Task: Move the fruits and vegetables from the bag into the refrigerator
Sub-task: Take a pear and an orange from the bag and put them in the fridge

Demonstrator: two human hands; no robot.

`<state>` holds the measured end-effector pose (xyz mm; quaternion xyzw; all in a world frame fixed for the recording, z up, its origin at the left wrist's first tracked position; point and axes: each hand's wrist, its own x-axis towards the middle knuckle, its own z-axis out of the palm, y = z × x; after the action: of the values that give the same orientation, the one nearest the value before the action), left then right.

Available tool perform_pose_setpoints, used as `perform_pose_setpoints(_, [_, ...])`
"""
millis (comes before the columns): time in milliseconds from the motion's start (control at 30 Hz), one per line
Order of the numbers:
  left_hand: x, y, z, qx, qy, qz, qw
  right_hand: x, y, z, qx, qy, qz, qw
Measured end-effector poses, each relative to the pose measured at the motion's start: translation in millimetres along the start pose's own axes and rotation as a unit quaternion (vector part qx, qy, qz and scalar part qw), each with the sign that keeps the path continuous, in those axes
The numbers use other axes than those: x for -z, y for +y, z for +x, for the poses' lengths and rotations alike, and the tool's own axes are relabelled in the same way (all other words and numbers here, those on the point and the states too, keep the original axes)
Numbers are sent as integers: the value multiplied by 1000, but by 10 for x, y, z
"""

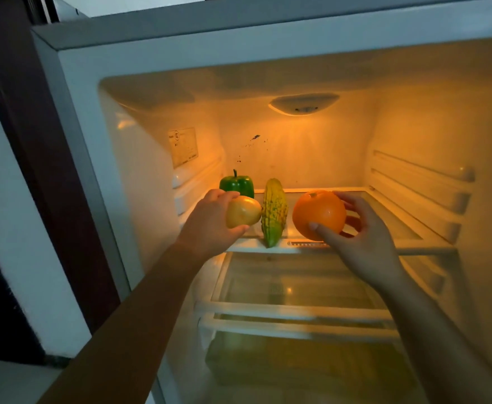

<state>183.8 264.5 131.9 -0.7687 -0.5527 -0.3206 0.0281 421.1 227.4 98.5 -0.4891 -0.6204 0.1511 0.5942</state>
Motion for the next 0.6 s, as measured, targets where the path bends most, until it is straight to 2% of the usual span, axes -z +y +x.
perform_pose_setpoints(200, [27,1,-337,-43,78,-76,993,100,-44,-263,-16,11,34,999])
perform_pose_setpoints(433, [-36,46,-806,-99,61,-148,982,286,-102,-807,-59,-14,70,996])
perform_pose_setpoints(600, [-382,-2,-1215,-37,2,-197,980,238,182,-1188,-126,-20,72,989])
